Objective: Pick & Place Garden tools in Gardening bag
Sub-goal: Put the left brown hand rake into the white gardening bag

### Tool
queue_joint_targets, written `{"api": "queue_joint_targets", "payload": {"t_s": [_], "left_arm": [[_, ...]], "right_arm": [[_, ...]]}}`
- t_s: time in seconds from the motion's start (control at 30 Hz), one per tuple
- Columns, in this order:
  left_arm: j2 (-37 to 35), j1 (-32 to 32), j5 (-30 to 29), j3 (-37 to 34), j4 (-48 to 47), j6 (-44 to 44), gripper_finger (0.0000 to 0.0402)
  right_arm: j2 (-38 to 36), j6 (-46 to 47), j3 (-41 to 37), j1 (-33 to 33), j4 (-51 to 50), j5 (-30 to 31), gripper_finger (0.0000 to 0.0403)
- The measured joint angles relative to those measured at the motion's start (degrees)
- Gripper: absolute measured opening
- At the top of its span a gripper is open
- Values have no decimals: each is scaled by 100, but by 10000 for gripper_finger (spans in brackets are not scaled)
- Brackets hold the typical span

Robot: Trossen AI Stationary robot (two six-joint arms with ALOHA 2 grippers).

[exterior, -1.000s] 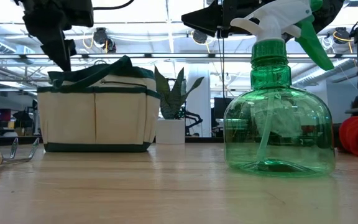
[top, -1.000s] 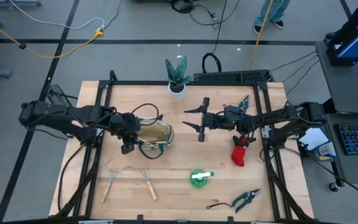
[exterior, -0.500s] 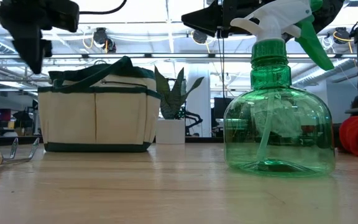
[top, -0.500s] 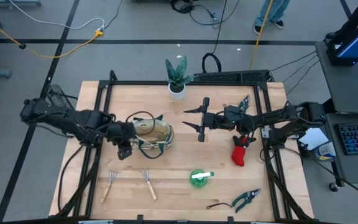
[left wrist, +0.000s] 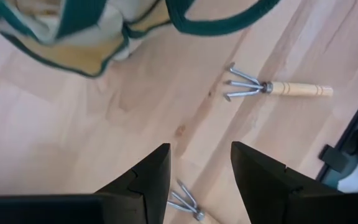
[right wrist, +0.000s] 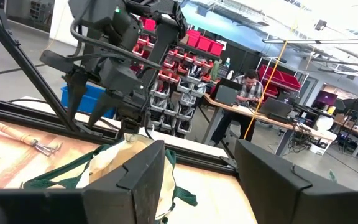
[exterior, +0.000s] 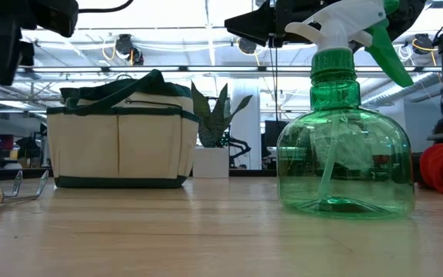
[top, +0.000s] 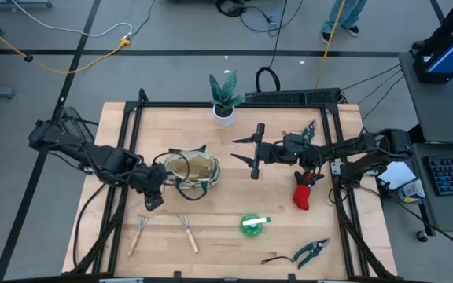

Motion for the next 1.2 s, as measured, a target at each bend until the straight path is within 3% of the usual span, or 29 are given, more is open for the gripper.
{"api": "queue_joint_targets", "payload": {"t_s": [0.57, 1.2], "left_arm": [[1, -1169, -195, -16, -141, -2003, 175], [1, -2415, -87, -487, -73, -4144, 175]], "right_arm": [[0, 0, 0, -2, 0, 0, 194], [0, 0, 0, 0, -70, 0, 194]]}}
